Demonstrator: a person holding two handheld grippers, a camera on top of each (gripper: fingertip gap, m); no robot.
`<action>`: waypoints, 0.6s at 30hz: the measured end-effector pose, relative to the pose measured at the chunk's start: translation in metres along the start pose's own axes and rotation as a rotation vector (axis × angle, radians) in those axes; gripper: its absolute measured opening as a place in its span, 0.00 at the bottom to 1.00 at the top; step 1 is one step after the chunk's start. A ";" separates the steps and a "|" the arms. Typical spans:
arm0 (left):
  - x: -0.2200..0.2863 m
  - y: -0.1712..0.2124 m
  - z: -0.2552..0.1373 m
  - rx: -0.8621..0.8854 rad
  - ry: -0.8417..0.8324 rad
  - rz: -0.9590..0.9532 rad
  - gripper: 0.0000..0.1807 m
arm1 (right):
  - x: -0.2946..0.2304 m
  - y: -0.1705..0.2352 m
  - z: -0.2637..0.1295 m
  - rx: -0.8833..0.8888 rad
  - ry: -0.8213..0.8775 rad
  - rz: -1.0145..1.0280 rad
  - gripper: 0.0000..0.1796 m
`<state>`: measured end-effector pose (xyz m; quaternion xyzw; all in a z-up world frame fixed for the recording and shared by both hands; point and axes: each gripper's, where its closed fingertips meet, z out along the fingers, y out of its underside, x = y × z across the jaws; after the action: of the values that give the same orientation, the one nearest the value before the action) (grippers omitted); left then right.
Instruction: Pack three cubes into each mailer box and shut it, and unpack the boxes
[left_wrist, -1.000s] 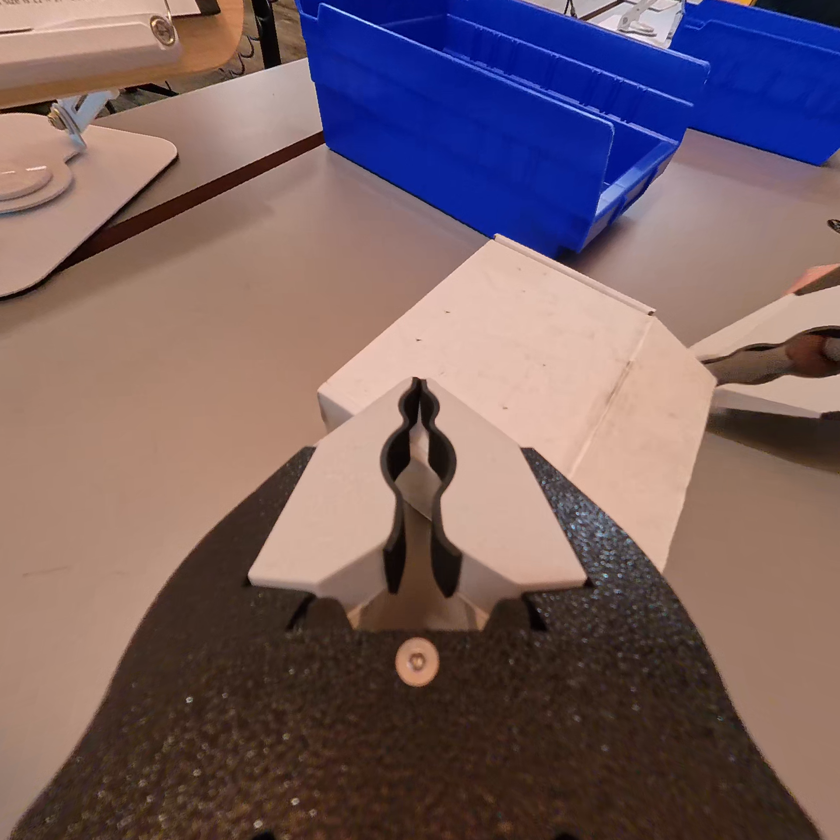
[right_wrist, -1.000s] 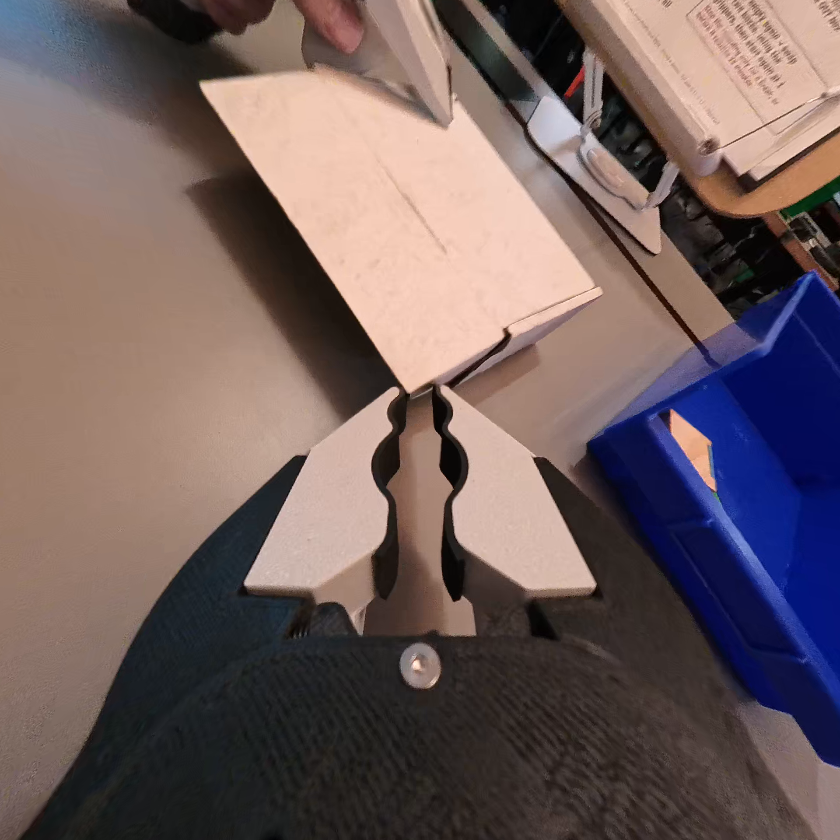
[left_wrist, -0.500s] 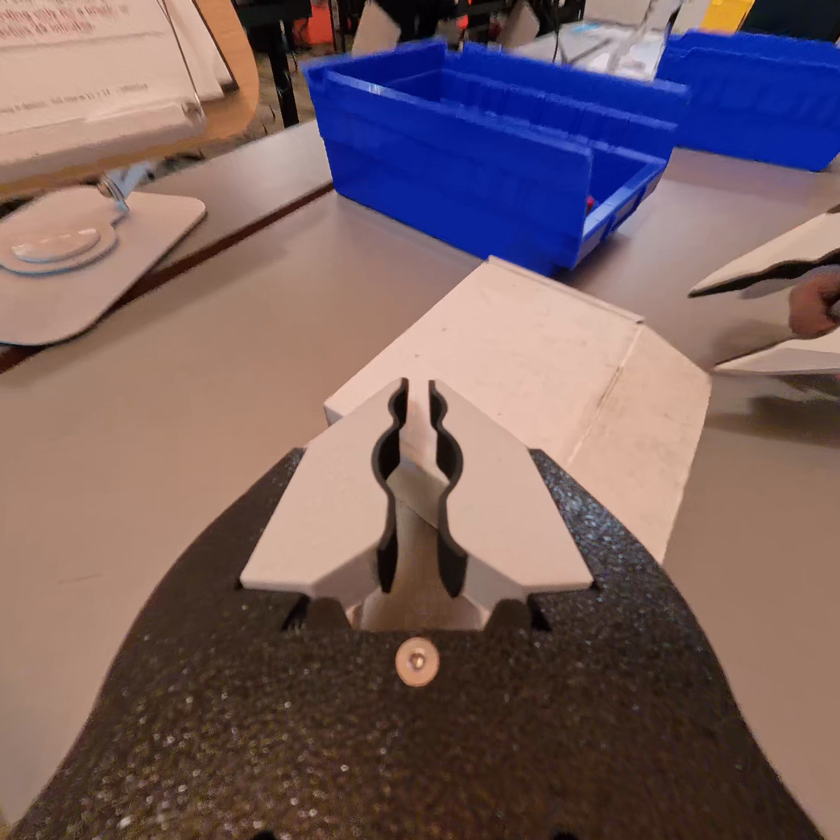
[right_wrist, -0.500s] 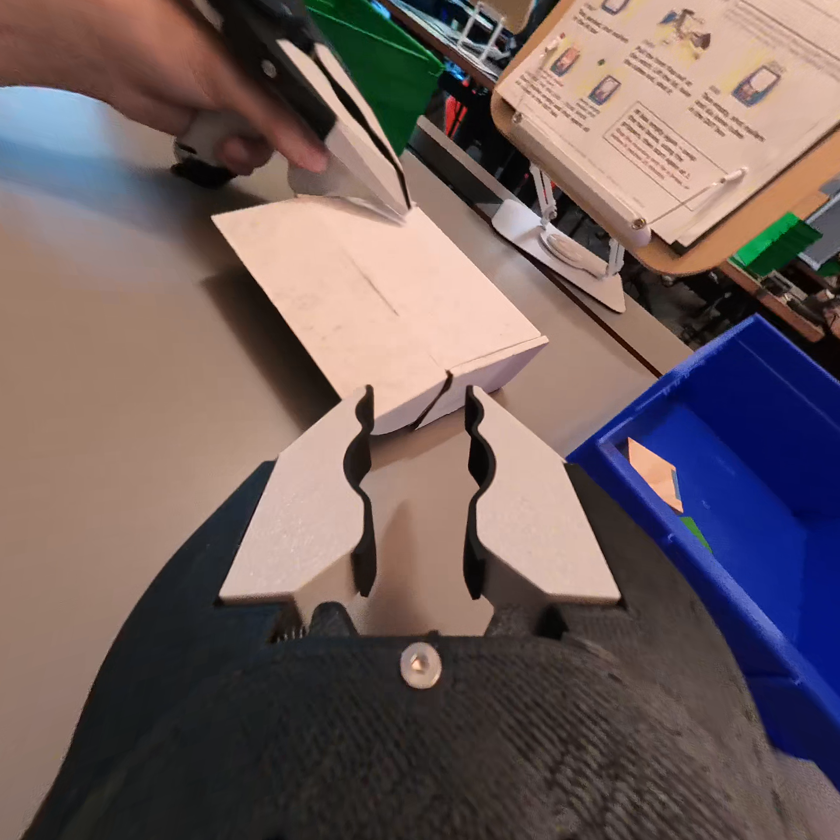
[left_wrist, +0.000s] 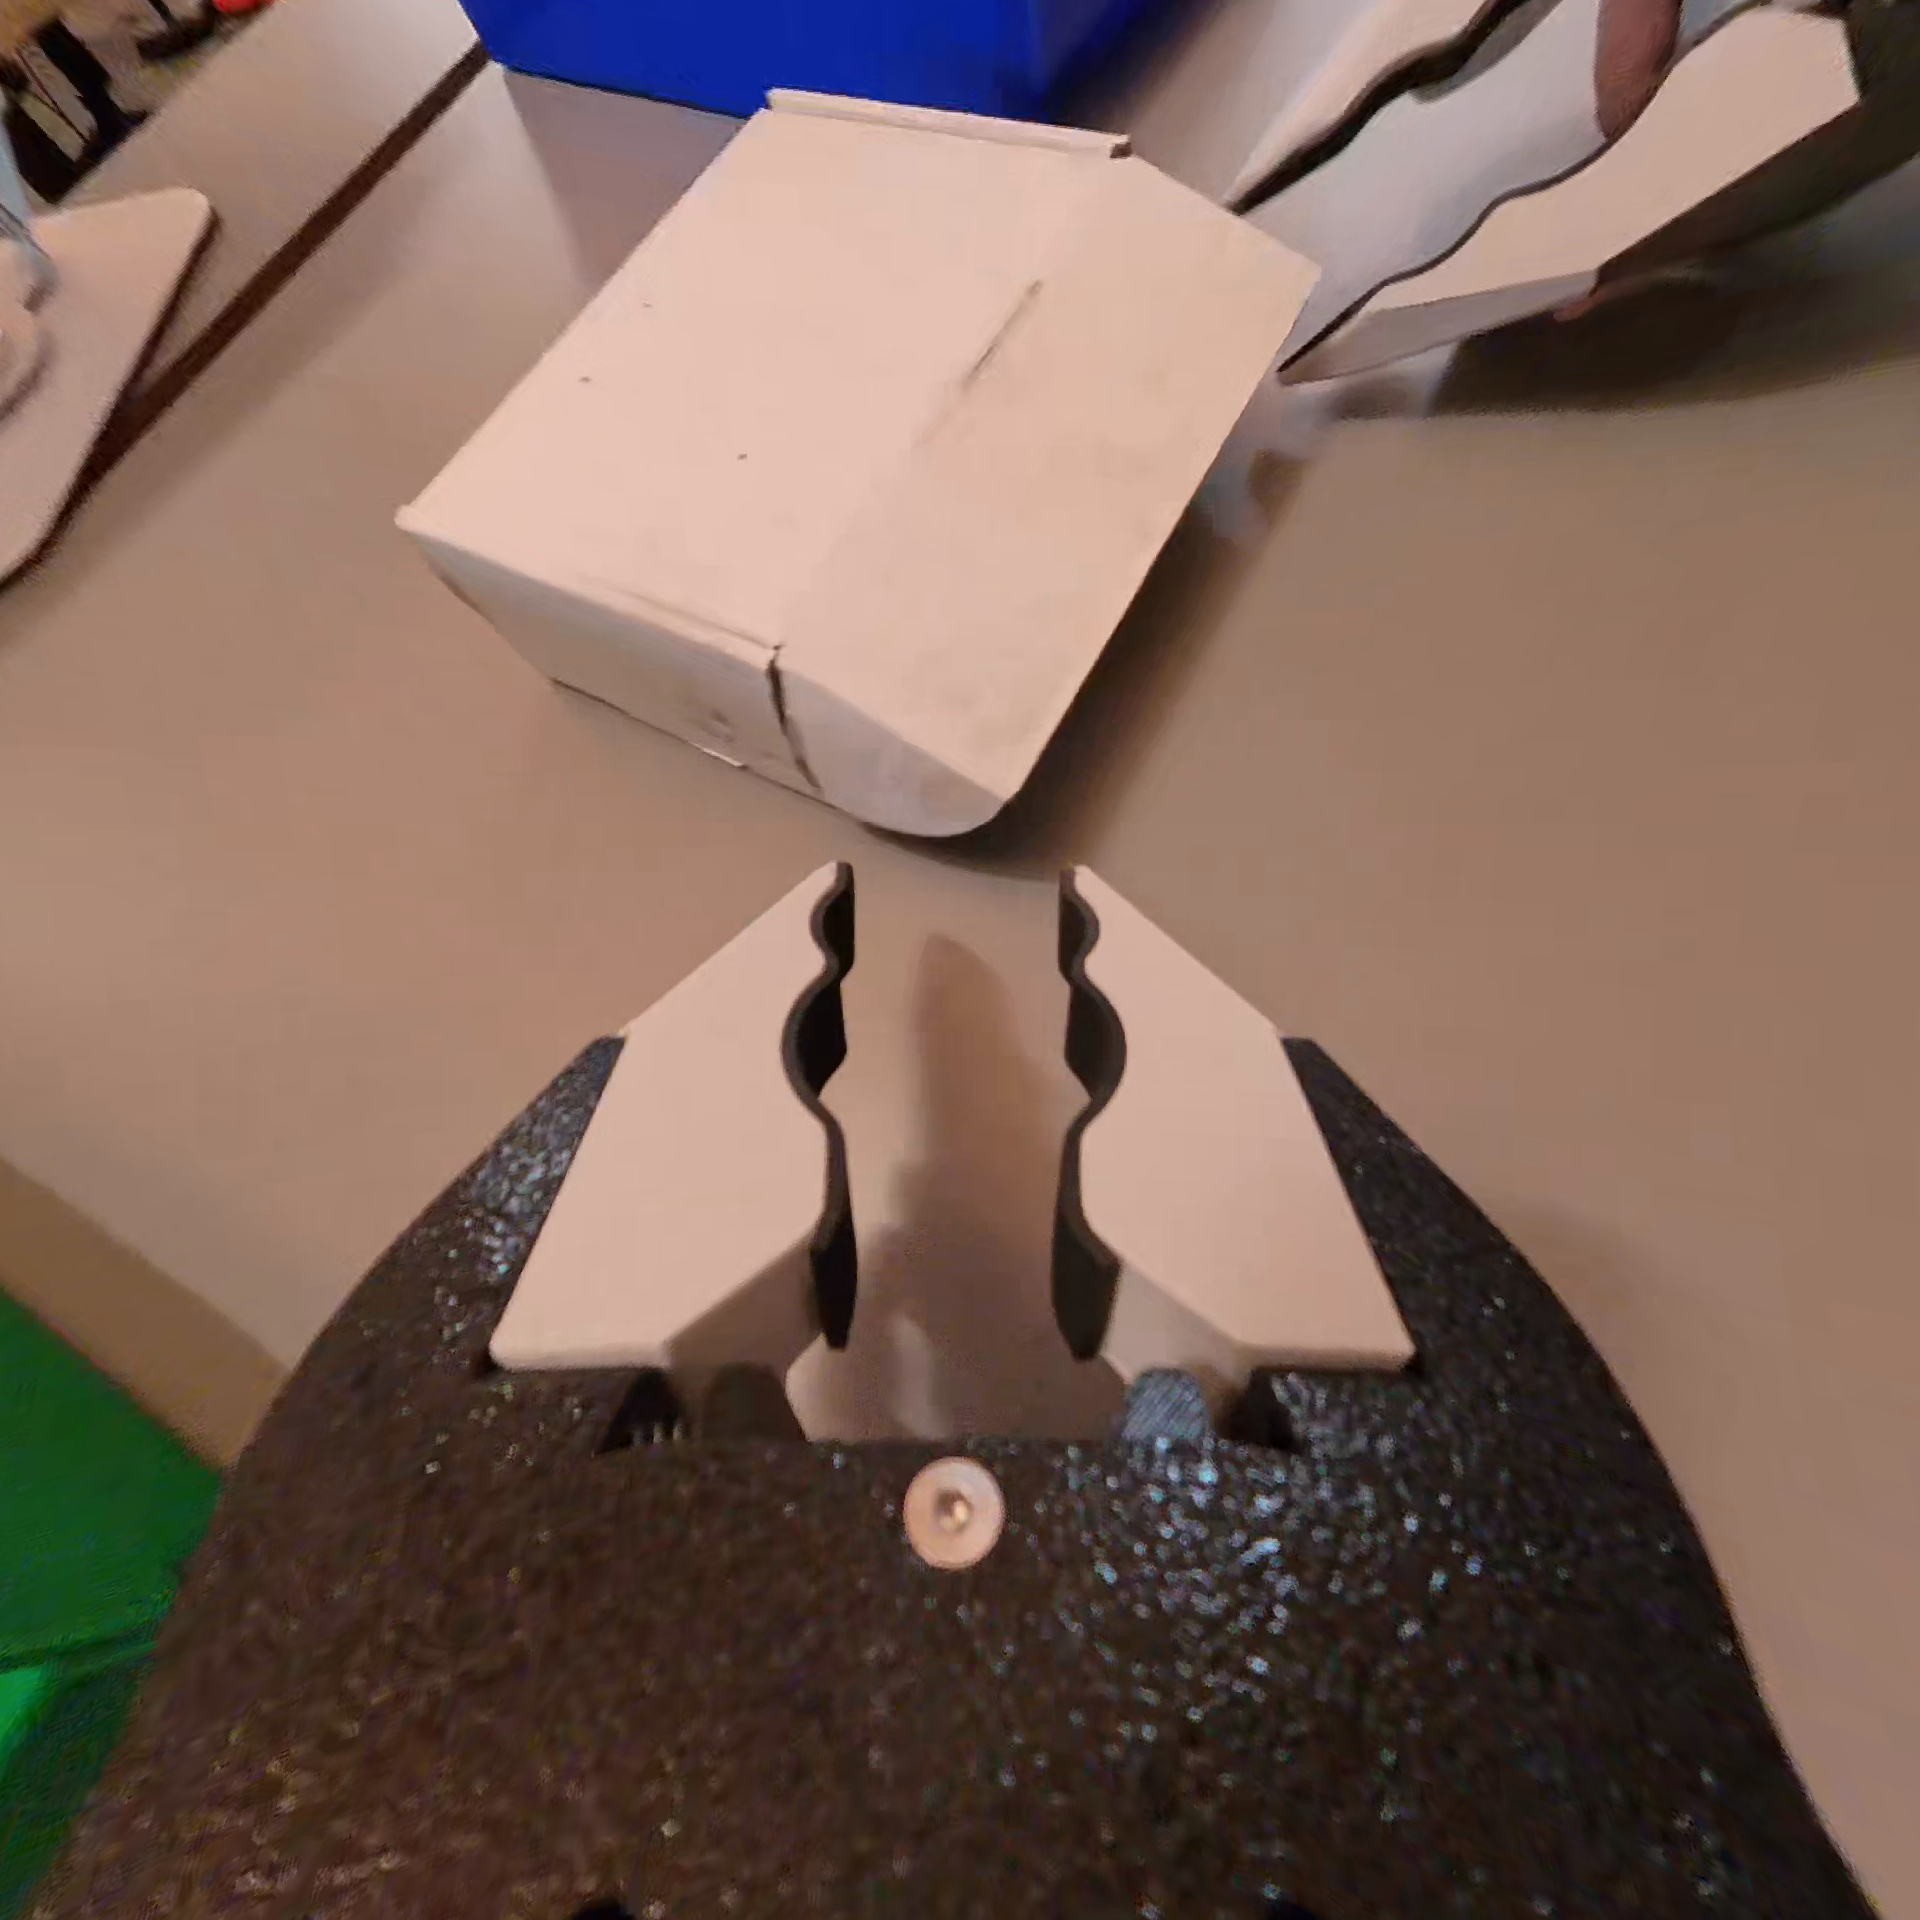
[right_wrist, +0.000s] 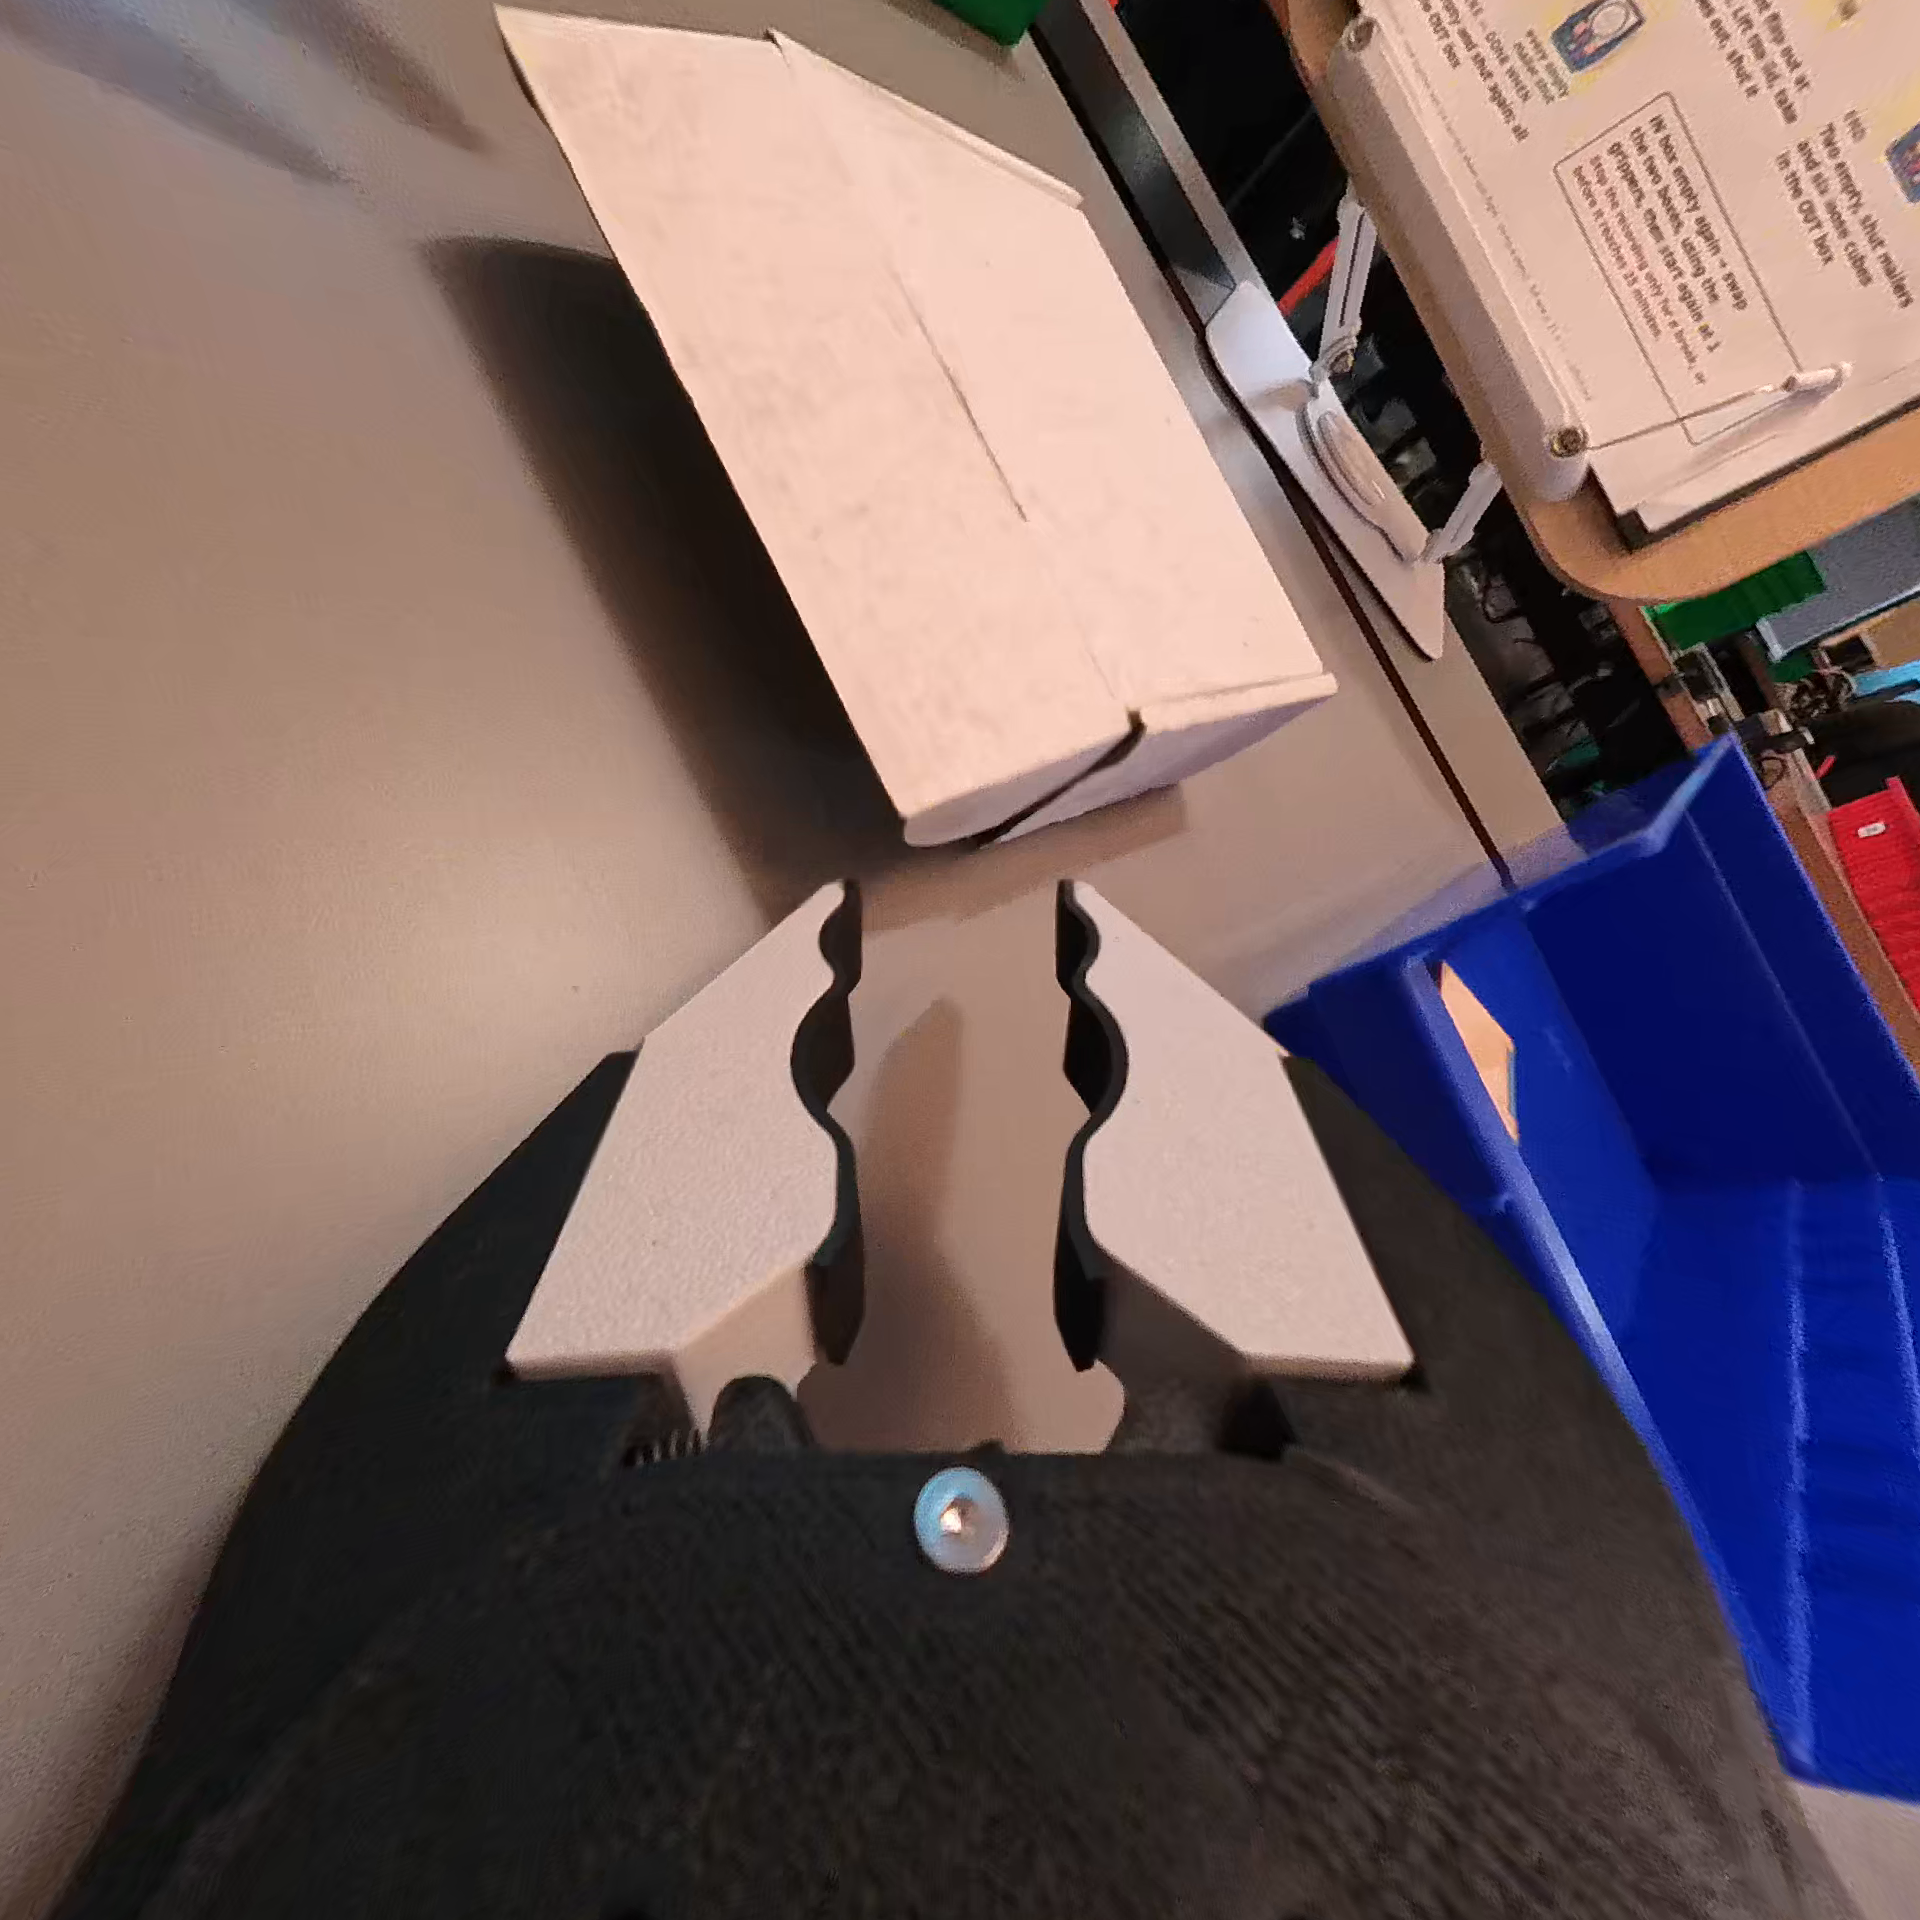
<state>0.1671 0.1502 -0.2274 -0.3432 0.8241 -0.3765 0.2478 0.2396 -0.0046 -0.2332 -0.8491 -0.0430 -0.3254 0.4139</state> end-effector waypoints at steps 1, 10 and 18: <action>0.003 -0.001 0.004 0.003 0.002 -0.024 0.20 | -0.002 -0.002 0.003 0.003 -0.011 -0.001 0.17; 0.002 -0.007 0.025 0.016 -0.042 -0.119 0.13 | -0.004 -0.006 0.013 -0.023 -0.002 -0.012 0.11; 0.004 -0.009 0.028 0.007 -0.008 -0.146 0.13 | 0.002 -0.003 0.015 -0.054 0.019 0.005 0.07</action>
<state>0.1861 0.1302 -0.2376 -0.4029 0.7947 -0.3950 0.2239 0.2478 0.0082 -0.2367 -0.8570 -0.0281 -0.3334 0.3920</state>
